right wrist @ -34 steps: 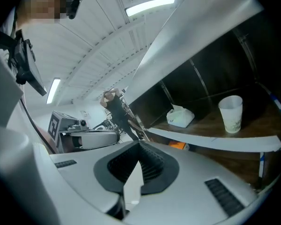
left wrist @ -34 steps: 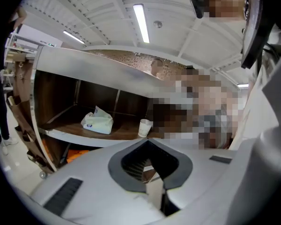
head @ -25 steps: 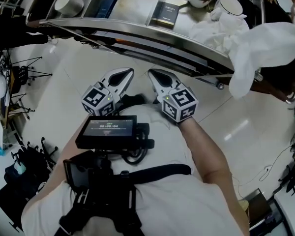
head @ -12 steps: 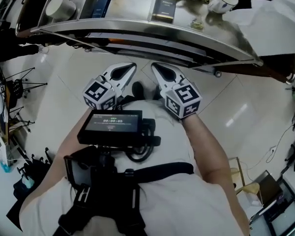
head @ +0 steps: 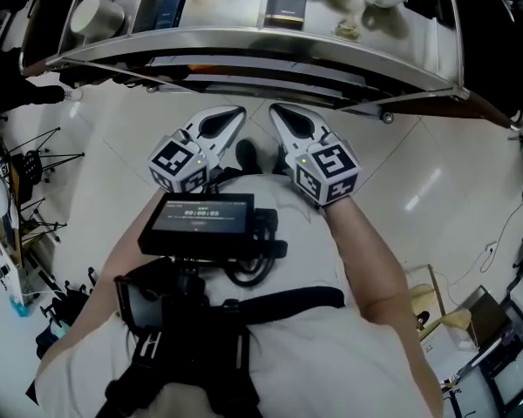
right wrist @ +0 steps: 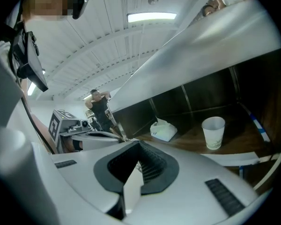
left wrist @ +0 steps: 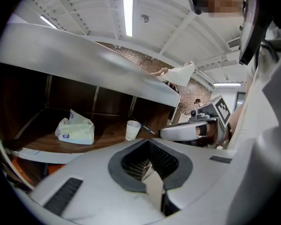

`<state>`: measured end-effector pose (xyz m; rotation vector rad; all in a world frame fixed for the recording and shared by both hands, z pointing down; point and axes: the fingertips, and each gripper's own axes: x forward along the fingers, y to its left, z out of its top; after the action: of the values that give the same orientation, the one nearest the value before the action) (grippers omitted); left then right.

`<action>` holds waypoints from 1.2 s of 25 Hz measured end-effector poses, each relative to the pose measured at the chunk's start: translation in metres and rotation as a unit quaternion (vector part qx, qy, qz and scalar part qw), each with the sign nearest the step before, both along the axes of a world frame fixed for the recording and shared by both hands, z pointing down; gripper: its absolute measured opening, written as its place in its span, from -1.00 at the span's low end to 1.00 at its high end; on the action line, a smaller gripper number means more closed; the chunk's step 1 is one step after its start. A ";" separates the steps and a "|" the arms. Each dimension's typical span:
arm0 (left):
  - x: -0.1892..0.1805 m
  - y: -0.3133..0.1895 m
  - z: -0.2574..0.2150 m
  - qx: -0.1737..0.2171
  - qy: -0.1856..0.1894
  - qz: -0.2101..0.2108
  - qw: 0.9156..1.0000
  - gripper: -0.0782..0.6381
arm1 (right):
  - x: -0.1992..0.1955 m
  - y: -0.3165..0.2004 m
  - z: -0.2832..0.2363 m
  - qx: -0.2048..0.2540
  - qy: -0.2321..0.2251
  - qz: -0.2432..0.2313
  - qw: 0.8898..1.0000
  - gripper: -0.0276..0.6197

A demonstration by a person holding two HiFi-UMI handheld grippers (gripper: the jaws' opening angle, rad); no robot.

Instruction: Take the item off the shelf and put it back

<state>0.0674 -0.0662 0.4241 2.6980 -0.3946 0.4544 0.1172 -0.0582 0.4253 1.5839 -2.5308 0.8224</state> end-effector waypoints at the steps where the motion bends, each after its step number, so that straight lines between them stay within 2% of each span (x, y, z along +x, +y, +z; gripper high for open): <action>1: 0.002 0.000 -0.001 0.001 0.001 0.002 1.000 -0.76 | 0.000 0.001 0.000 0.000 0.000 0.000 1.000 -0.90; 12: 0.006 0.003 -0.007 0.007 0.007 0.003 1.000 -0.76 | 0.018 0.006 0.000 0.005 0.011 0.025 1.000 -0.90; 14: 0.007 0.004 -0.008 0.006 0.008 0.001 1.000 -0.76 | 0.029 0.002 0.000 0.018 0.037 0.030 0.999 -0.90; 16: 0.009 0.005 -0.009 0.007 0.008 0.001 1.000 -0.76 | 0.043 -0.004 0.000 0.038 0.094 0.029 0.994 -0.89; 20: 0.008 -0.001 -0.003 0.014 0.012 0.002 1.000 -0.76 | 0.074 -0.026 0.012 0.046 0.228 0.020 0.972 -0.87; 22: 0.006 -0.005 0.003 0.020 0.011 0.003 1.000 -0.76 | 0.087 -0.038 0.021 0.044 0.273 0.020 0.961 -0.72; 26: 0.004 0.001 0.007 0.015 0.010 -0.014 1.000 -0.76 | 0.103 -0.052 0.038 0.033 0.343 -0.007 0.939 -0.62; 28: 0.000 0.002 0.010 0.010 0.010 -0.023 1.000 -0.76 | 0.107 -0.059 0.049 0.027 0.384 -0.023 0.923 -0.57; 30: -0.004 0.002 0.014 0.005 0.011 -0.032 0.999 -0.76 | 0.111 -0.067 0.062 0.012 0.430 -0.042 0.902 -0.51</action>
<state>0.0630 -0.0645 0.4376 2.6878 -0.4781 0.4062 0.2280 -0.1248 0.4870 1.3845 -1.9229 0.0219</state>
